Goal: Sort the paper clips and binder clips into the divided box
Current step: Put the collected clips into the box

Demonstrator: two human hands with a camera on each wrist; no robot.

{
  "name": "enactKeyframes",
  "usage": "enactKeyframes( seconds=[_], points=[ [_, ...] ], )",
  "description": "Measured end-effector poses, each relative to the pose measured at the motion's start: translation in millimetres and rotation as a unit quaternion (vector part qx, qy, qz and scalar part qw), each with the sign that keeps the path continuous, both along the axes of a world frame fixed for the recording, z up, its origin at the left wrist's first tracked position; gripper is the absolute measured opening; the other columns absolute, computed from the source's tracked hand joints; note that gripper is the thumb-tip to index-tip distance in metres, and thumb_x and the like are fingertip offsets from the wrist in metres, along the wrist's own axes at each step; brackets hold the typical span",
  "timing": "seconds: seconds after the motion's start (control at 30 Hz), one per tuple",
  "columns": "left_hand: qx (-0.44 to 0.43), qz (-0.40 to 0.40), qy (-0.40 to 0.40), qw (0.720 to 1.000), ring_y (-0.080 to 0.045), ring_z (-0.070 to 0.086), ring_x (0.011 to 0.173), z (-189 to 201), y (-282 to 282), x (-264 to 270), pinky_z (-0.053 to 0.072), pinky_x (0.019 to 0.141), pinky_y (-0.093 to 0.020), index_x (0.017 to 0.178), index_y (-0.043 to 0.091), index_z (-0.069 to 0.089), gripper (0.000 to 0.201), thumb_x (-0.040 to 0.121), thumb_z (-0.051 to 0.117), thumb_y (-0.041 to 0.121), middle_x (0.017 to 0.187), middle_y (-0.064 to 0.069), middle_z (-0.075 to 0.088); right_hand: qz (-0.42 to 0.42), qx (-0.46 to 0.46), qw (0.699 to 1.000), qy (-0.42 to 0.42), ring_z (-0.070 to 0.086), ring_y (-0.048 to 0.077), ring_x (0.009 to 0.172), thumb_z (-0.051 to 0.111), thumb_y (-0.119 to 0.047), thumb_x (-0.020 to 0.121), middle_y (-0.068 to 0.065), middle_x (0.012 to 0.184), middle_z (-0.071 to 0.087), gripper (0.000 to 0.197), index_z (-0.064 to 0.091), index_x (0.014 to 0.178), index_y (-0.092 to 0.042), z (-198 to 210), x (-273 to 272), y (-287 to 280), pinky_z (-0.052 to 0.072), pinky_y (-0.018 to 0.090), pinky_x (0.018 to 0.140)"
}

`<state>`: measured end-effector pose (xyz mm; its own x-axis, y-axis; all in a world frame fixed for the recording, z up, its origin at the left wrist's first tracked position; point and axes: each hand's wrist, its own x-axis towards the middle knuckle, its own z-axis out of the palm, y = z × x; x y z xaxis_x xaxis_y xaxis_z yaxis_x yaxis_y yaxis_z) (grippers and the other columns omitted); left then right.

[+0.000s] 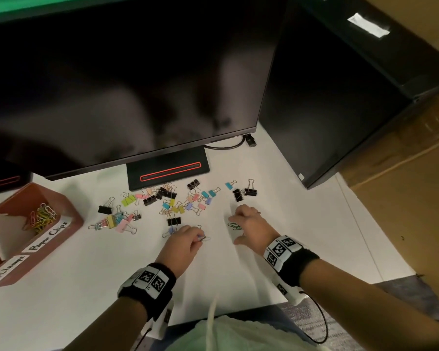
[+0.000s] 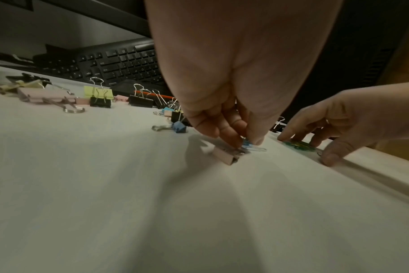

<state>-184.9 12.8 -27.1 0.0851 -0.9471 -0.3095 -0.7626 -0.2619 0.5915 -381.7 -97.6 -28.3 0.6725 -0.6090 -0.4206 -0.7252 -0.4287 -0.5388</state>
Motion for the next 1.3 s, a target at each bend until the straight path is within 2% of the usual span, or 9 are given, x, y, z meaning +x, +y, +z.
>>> enactKeyframes(
  seconds=[0.13, 0.27, 0.37, 0.47, 0.57, 0.77, 0.97, 1.13, 1.3],
  points=[
    [0.0, -0.003, -0.029, 1.0, -0.014, 0.058, 0.083, 1, -8, -3, 0.05, 0.081, -0.027, 0.114, 0.017, 0.059, 0.027, 0.088, 0.056, 0.013, 0.097, -0.001, 0.059, 0.008, -0.006, 1.0, -0.005, 0.045, 0.027, 0.115, 0.061, -0.008, 0.086, 0.009, 0.126, 0.049, 0.035, 0.061, 0.12, -0.01, 2, 11, -6, 0.039, 0.033, 0.099],
    [-0.008, 0.002, -0.031, 0.999, -0.013, 0.056, 0.078, 2, -16, -5, 0.05, 0.076, -0.028, 0.115, 0.019, 0.056, 0.029, 0.087, 0.057, 0.012, 0.09, 0.001, 0.059, 0.021, 0.001, 1.0, 0.006, 0.054, 0.028, 0.108, 0.055, -0.006, 0.088, 0.011, 0.115, 0.059, 0.022, 0.068, 0.106, -0.009, 3, 20, -17, 0.045, 0.034, 0.093],
    [-0.006, 0.012, -0.029, 0.999, -0.011, 0.052, 0.071, 4, -17, -6, 0.05, 0.069, -0.027, 0.101, 0.017, 0.054, 0.016, 0.086, 0.06, 0.014, 0.08, 0.006, 0.053, 0.024, 0.009, 1.0, 0.012, 0.058, 0.027, 0.103, 0.055, -0.004, 0.087, 0.011, 0.11, 0.064, 0.022, 0.066, 0.105, -0.009, 8, 24, -24, 0.046, 0.031, 0.088],
    [-0.006, 0.002, -0.041, 0.999, -0.014, 0.054, 0.071, 1, -16, -5, 0.051, 0.068, -0.029, 0.09, 0.013, 0.058, 0.004, 0.086, 0.06, 0.014, 0.084, 0.004, 0.051, 0.025, 0.026, 0.999, 0.021, 0.059, 0.026, 0.104, 0.057, -0.004, 0.087, 0.01, 0.112, 0.065, 0.025, 0.063, 0.111, -0.008, 11, 28, -30, 0.045, 0.028, 0.088],
    [0.0, -0.001, -0.035, 0.999, -0.013, 0.054, 0.073, -1, -17, -4, 0.048, 0.069, -0.023, 0.092, 0.011, 0.062, 0.007, 0.088, 0.058, 0.013, 0.089, 0.002, 0.052, 0.041, 0.046, 0.998, 0.034, 0.06, 0.025, 0.104, 0.057, -0.004, 0.087, 0.01, 0.111, 0.066, 0.023, 0.066, 0.107, -0.008, 13, 31, -36, 0.045, 0.026, 0.084],
    [0.027, -0.019, -0.033, 0.999, -0.016, 0.055, 0.077, 2, -27, -5, 0.043, 0.071, -0.022, 0.092, 0.009, 0.063, 0.008, 0.088, 0.057, 0.011, 0.094, -0.002, 0.051, 0.082, 0.041, 0.995, 0.025, 0.061, 0.024, 0.097, 0.061, -0.007, 0.086, 0.01, 0.108, 0.065, 0.015, 0.071, 0.098, -0.006, 16, 29, -42, 0.042, 0.02, 0.078],
    [0.052, -0.022, -0.036, 0.998, -0.019, 0.058, 0.085, 3, -31, -4, 0.049, 0.08, -0.032, 0.099, 0.01, 0.062, 0.013, 0.087, 0.056, 0.011, 0.094, -0.005, 0.059, 0.095, 0.065, 0.993, 0.033, 0.063, 0.023, 0.098, 0.06, -0.003, 0.084, 0.01, 0.106, 0.069, 0.022, 0.067, 0.104, -0.006, 21, 26, -44, 0.046, 0.023, 0.083],
    [0.083, -0.04, -0.054, 0.994, -0.024, 0.059, 0.083, 4, -32, -6, 0.049, 0.082, -0.037, 0.098, 0.009, 0.064, 0.014, 0.089, 0.055, 0.014, 0.096, -0.008, 0.056, 0.116, 0.066, 0.989, 0.059, 0.062, 0.023, 0.099, 0.061, -0.006, 0.085, 0.01, 0.106, 0.069, 0.018, 0.07, 0.101, -0.005, 21, 28, -48, 0.042, 0.021, 0.078],
    [0.069, -0.042, -0.03, 0.996, -0.02, 0.057, 0.08, 8, -30, -3, 0.049, 0.079, -0.029, 0.097, 0.008, 0.063, 0.012, 0.089, 0.054, 0.012, 0.091, -0.002, 0.05, 0.094, 0.063, 0.993, 0.026, 0.061, 0.018, 0.087, 0.061, -0.007, 0.085, 0.007, 0.098, 0.069, 0.015, 0.071, 0.096, -0.005, 24, 12, -50, 0.044, 0.017, 0.078]
  ],
)
